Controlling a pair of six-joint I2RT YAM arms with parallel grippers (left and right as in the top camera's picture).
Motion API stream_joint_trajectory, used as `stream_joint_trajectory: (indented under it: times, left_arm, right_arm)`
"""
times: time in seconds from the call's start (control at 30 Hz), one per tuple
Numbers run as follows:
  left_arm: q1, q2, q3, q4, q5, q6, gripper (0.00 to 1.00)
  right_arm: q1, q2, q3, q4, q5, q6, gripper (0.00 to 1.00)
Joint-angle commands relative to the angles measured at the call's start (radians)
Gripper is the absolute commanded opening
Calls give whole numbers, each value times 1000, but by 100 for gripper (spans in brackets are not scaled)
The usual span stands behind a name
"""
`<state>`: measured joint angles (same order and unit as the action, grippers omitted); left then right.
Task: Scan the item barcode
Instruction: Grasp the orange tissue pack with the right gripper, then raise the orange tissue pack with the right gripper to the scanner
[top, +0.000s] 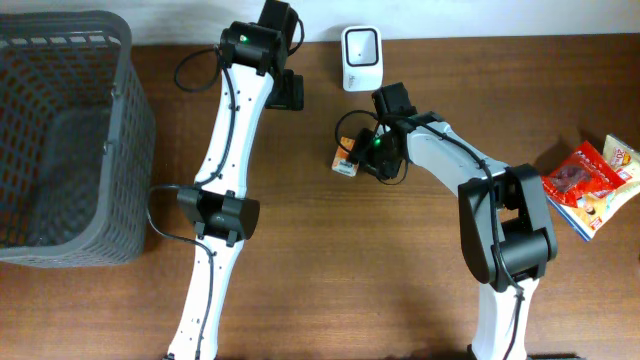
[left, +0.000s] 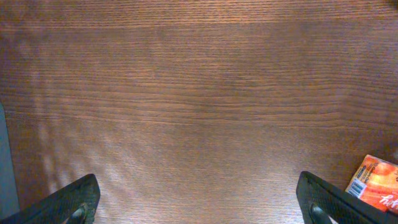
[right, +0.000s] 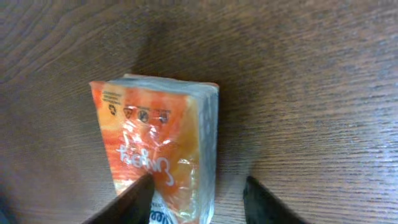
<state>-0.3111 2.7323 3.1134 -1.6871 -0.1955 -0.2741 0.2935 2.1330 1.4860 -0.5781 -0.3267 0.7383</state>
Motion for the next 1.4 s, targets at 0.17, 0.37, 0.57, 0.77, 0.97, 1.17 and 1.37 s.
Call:
stream_joint_trajectory:
  times: [0.17,0.37,0.57,0.77,0.97,1.17,1.37]
  left_arm:
    - [5,-17,-3,-1,-7,-5,99]
    - [5,-17,-3,-1,-8,-5,99]
    - [5,-17,-3,-1,-8,-5,99]
    - [5,-17,-3,-1,-7,-5,99]
    - [5,-17,-3,-1,-7,-5,99]
    - [5,-17,-3,-1,-7,-5,99]
    - [19,-17,-3,-1,-1,-6,99]
  right_arm:
    - [0,6,-3,3,25,11,11]
    - [-5,5,63,-52,26,-111,4]
    - [-18,5,387,-360,333,-272,4]
    - [21,9,555,-273,848,-451,4]
    - [23,36,554,21,888,-816,4]
    - [29,112,554,245,878,-1139,4]
    - [47,180,554,301,877,-1377,4]
